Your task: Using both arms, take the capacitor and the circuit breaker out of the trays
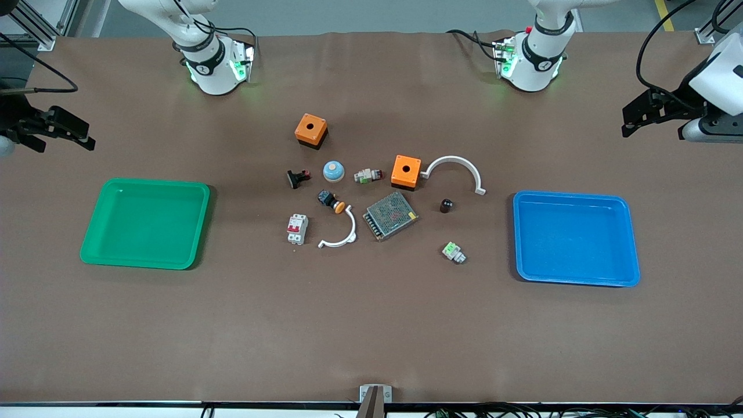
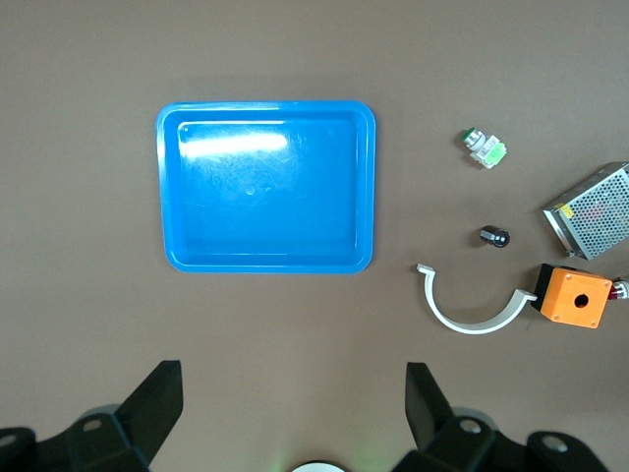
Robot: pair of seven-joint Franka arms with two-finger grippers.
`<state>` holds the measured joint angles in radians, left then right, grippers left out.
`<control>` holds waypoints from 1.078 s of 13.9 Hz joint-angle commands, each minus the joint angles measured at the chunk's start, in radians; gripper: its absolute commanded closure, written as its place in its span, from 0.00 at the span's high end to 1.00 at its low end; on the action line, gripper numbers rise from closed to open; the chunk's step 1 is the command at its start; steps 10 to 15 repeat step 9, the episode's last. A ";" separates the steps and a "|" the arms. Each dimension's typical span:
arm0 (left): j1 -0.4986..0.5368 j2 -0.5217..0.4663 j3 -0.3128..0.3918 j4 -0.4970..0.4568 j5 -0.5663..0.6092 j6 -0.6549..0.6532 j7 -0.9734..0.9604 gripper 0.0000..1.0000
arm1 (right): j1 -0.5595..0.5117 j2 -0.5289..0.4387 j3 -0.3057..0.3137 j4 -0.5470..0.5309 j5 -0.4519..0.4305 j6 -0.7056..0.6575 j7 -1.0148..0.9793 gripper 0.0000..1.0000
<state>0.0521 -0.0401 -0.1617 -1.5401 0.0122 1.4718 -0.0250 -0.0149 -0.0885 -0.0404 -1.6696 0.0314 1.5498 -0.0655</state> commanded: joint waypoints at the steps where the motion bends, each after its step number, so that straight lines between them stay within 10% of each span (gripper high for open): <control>1: 0.000 0.012 -0.002 0.020 -0.011 -0.007 0.011 1.00 | 0.003 -0.019 0.000 -0.009 -0.002 -0.022 0.030 1.00; 15: 0.000 0.012 -0.002 0.020 -0.008 -0.007 0.008 1.00 | 0.003 -0.022 0.004 -0.009 0.004 -0.024 0.044 1.00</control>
